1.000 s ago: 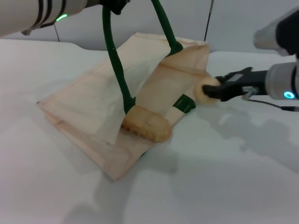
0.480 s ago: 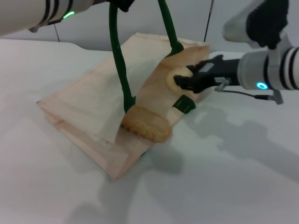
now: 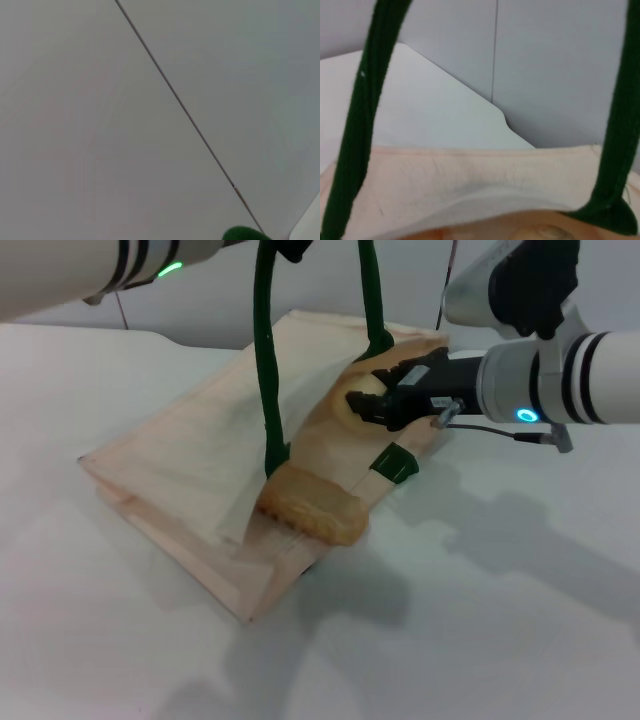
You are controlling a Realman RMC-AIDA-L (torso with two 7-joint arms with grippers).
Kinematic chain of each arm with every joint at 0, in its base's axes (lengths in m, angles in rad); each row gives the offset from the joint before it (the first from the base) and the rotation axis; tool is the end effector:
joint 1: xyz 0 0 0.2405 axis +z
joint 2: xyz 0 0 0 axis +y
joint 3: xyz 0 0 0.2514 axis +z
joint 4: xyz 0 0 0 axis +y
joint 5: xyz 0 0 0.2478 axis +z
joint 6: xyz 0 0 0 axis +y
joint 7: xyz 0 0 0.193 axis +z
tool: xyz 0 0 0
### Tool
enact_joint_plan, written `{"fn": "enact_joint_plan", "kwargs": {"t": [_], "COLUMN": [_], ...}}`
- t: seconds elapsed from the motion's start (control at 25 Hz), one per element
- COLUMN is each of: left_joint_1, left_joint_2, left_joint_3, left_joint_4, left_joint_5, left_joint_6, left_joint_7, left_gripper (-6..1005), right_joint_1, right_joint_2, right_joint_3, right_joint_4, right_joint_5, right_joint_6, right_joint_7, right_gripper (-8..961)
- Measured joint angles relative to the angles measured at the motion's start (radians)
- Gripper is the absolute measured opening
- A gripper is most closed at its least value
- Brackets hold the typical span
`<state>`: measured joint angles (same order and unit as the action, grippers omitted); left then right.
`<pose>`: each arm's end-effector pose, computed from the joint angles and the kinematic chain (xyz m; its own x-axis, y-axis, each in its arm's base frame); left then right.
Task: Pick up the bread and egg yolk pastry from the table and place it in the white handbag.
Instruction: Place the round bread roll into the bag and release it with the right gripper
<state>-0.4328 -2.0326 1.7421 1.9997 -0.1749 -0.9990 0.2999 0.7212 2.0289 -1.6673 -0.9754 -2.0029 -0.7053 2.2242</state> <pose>-0.0076 0.4181 0.0451 0.9914 0.0442 0.1228 0.1286 -0.4905 -0.8619 0.1123 0.4784 -0.1149 0.9164 -0.3180 -0.2431 -0.3974 -0.7952 -0.4579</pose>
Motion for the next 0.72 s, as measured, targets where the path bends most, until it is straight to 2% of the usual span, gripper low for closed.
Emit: {"fn": "enact_joint_plan", "kwargs": {"t": [0.44,0.72], "left_joint_1": [0.0,-0.005], "left_joint_2": [0.0,0.0], "left_joint_3": [0.001,0.004], "left_joint_4": [0.019,0.019], "left_joint_5": [0.0,0.0], "left_joint_6": [0.003,0.003], "left_joint_7": [-0.007,-0.007], "left_gripper": [116,116], "right_joint_1": [0.065,0.155], "right_joint_2": [-0.001,-0.003], "right_joint_3": [-0.007,-0.003], "right_joint_4": [0.078,0.218], "right_joint_5": [0.11,0.146], "right_joint_6": [0.021,0.017], "right_joint_7": [-0.104,-0.106], "right_gripper": [386,405]}}
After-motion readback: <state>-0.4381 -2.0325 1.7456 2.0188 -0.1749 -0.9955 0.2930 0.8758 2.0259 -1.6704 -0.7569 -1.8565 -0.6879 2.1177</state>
